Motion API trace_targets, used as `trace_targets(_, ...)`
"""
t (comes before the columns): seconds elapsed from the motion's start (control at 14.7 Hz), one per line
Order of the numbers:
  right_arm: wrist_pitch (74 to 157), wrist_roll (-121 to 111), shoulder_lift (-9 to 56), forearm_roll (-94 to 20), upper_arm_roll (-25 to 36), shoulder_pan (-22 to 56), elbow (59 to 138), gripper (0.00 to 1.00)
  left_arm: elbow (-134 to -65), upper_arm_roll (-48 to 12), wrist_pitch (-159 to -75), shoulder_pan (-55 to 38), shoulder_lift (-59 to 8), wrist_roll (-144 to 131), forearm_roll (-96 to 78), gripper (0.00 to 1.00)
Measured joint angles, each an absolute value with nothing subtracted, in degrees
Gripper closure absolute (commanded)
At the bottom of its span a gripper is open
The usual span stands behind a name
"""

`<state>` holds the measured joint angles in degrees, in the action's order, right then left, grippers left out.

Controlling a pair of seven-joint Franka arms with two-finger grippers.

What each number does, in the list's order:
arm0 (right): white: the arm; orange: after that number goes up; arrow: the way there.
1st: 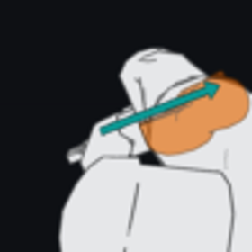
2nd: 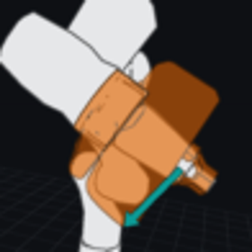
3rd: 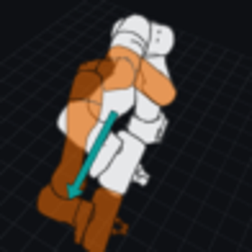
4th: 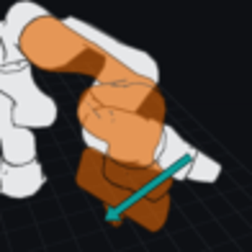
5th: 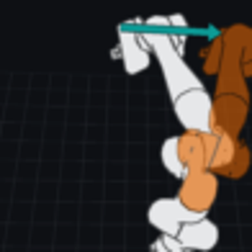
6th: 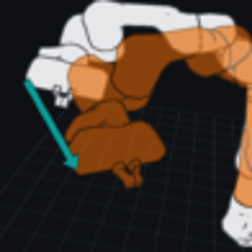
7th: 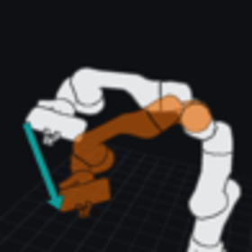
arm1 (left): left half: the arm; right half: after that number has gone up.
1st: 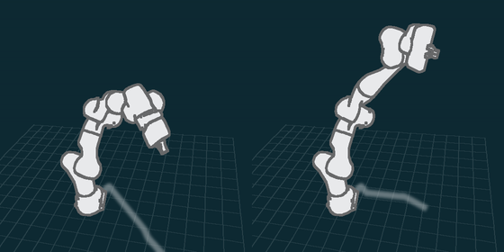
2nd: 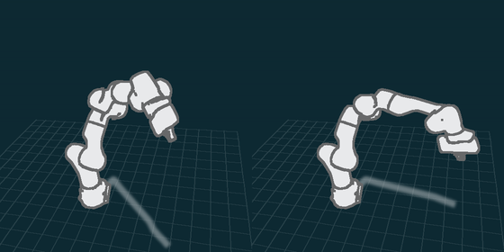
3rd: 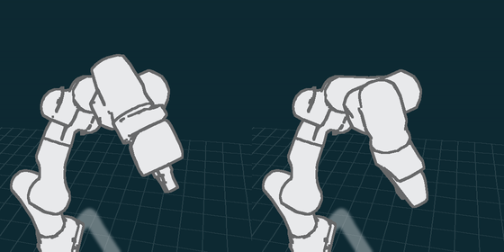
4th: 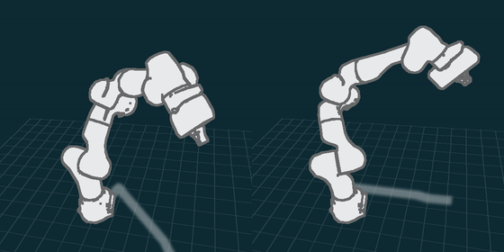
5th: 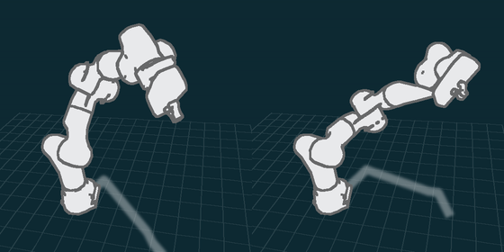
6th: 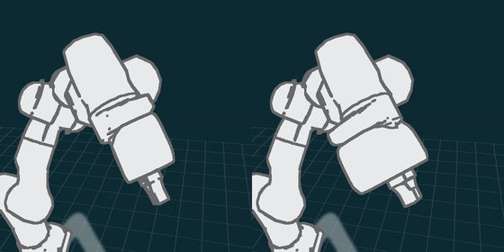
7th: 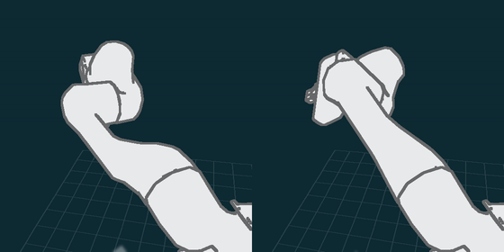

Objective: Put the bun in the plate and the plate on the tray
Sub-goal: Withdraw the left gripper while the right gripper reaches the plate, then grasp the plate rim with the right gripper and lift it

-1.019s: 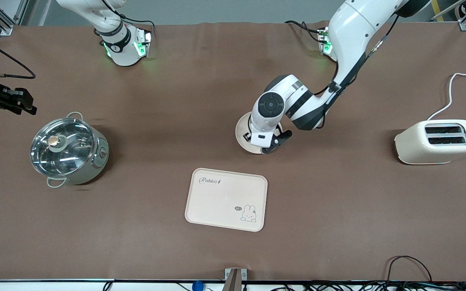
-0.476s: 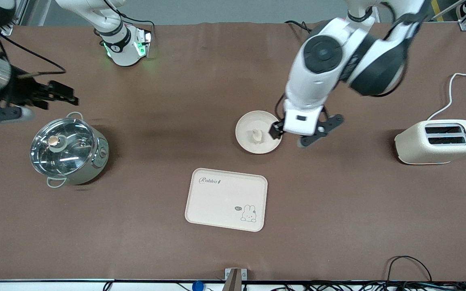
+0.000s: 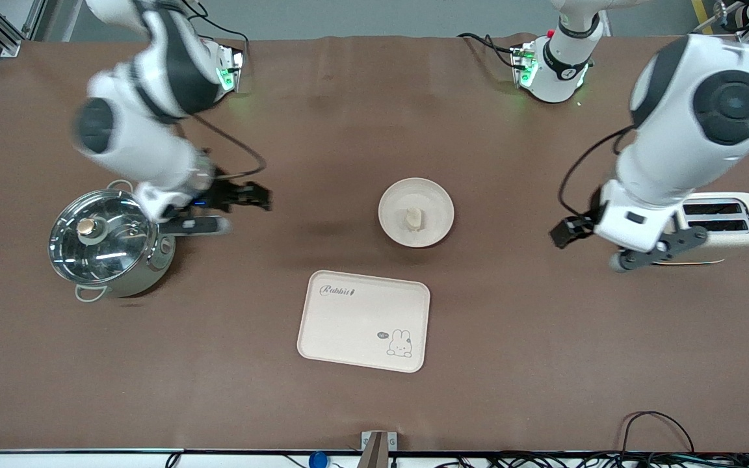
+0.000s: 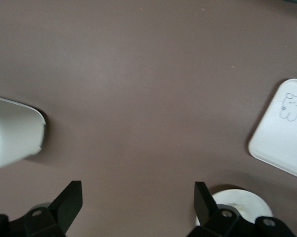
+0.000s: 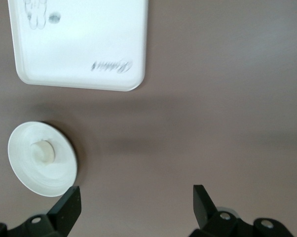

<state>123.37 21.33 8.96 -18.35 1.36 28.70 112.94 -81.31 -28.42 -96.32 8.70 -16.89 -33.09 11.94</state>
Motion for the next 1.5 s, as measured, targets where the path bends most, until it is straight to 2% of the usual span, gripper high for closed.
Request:
trace_targets(0.27, 143.2, 30.0, 19.8, -23.4, 1.4, 39.3, 114.5, 0.00, -79.3, -26.8, -95.4, 12.4, -15.4, -18.6, 11.3, 0.00)
trace_targets(0.54, 156.3, 32.7, 29.0, -29.4, 1.4, 45.8, 113.8, 0.00, -78.1, -21.1, -90.5, 7.4, -14.0, -14.2, 11.0, 0.00)
trace_targets(0.61, 158.9, 32.8, 30.7, -31.5, 1.4, 47.1, 113.4, 0.04, -77.9, -18.1, -89.8, 4.9, -13.7, -12.3, 10.6, 0.00)
trace_targets(0.68, 161.3, 32.8, 32.4, -33.5, 1.4, 48.4, 112.9, 0.15, -77.7, -14.3, -89.4, 2.0, -13.4, -10.4, 9.5, 0.00)
trace_targets(0.88, 164.6, 32.9, 36.1, -35.7, 1.5, 51.3, 111.1, 0.66, -77.4, 0.5, -88.7, -8.4, -11.8, -5.2, 5.9, 0.00)
trace_targets(1.02, 164.6, 32.9, 36.7, -35.9, 1.5, 51.5, 110.5, 0.84, -77.4, 10.2, -88.5, -15.6, -11.2, -2.7, 1.9, 0.00)
trace_targets(1.09, 164.5, 32.9, 36.7, -35.9, 1.6, 51.5, 110.4, 0.90, -77.4, 13.1, -88.5, -17.5, -11.1, -1.6, 0.1, 0.00)
trace_targets(1.22, 164.4, 32.9, 36.7, -36.0, 1.5, 51.5, 110.1, 0.98, -77.4, 14.7, -88.4, -18.1, -11.0, -1.1, -1.0, 0.00)
trace_targets(1.5, 164.0, 32.7, 36.7, -36.0, 1.1, 51.5, 109.3, 0.99, -77.4, 14.7, -87.1, -18.1, -11.0, -1.1, -1.2, 0.00)
